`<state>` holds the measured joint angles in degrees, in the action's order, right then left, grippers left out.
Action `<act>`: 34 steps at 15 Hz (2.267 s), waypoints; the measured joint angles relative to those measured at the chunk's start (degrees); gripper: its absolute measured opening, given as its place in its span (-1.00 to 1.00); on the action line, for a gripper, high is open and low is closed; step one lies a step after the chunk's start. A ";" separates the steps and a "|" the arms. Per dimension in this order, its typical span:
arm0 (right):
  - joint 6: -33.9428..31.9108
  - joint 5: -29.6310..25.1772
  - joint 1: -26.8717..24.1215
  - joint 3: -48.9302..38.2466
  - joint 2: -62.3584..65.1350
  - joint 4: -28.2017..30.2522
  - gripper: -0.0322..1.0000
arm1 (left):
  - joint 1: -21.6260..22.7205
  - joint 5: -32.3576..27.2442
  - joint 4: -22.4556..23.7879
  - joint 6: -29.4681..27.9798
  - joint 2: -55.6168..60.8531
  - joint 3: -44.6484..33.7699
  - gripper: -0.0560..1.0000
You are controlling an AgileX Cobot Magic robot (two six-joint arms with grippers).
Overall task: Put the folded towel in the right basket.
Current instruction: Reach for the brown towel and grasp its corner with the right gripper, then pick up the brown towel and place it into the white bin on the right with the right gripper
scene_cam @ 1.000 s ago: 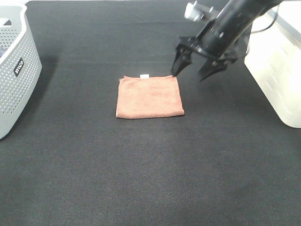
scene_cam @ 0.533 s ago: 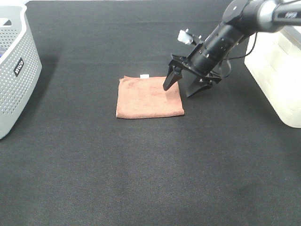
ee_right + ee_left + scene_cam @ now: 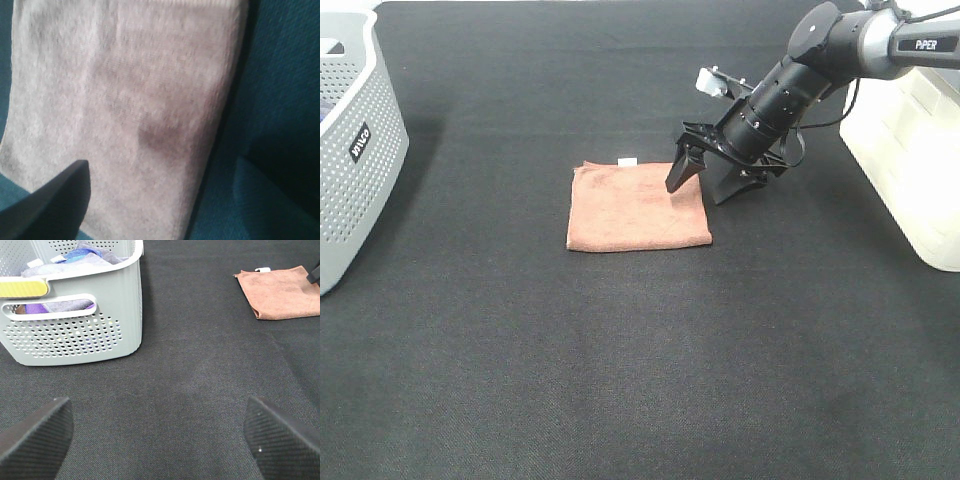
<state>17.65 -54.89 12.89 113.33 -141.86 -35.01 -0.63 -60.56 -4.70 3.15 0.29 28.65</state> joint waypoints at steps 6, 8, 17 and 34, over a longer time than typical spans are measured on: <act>1.43 1.09 0.00 0.00 0.00 1.60 0.50 | 0.00 0.00 0.00 0.00 0.00 0.00 0.77; 1.43 1.32 0.00 0.00 -0.06 1.66 0.50 | 0.00 0.00 0.00 0.00 0.00 0.00 0.77; 2.23 2.01 0.00 0.63 -2.75 -5.04 0.03 | 0.00 0.00 0.00 0.00 0.00 0.00 0.77; -2.18 -13.98 0.00 18.85 5.44 6.19 -0.93 | 0.00 0.00 0.00 0.00 0.00 0.00 0.77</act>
<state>15.47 -68.87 12.89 132.18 -136.42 -28.82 -0.63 -60.56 -4.70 3.15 0.29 28.65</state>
